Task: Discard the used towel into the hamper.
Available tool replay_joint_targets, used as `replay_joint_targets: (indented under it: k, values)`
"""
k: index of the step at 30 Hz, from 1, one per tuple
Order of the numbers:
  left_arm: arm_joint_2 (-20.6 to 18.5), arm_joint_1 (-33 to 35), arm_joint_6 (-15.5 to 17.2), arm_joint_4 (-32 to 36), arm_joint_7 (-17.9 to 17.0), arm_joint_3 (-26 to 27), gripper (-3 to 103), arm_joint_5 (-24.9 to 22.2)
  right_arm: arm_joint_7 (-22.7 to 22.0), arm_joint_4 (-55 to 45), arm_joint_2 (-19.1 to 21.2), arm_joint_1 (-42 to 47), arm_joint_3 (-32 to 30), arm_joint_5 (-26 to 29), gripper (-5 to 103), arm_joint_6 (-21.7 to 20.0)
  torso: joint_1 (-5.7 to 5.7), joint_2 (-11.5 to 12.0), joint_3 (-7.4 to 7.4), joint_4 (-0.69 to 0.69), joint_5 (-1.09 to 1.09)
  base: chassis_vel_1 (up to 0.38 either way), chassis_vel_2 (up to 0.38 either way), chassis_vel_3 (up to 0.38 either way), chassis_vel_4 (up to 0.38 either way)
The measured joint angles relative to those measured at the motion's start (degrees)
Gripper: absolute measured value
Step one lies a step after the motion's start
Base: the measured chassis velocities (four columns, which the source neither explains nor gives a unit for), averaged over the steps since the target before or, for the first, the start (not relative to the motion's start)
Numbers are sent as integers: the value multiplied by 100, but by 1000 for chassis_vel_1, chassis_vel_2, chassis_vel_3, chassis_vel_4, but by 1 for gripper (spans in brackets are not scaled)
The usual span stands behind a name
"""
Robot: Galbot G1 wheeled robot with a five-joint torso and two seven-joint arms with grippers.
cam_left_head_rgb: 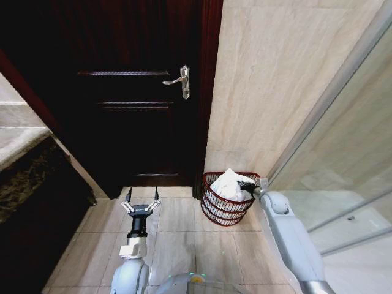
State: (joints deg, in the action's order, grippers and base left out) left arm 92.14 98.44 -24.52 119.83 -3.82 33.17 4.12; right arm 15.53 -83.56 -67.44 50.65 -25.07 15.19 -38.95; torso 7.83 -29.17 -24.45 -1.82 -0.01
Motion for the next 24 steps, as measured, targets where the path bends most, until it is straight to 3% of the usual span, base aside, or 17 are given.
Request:
replay_joint_targets:
  k: [7,24]
  values:
    - [0,50,-80,-7,0,86,100,-33,152,279,121,2,296,-162,2,-299,0,0,0,1,0,0,0,0,0]
    - [0,-12,-85,-44,0,52,100,-50,112,684,-125,-76,211,-192,0,-156,0,0,-1,0,3,0,0,0,0]
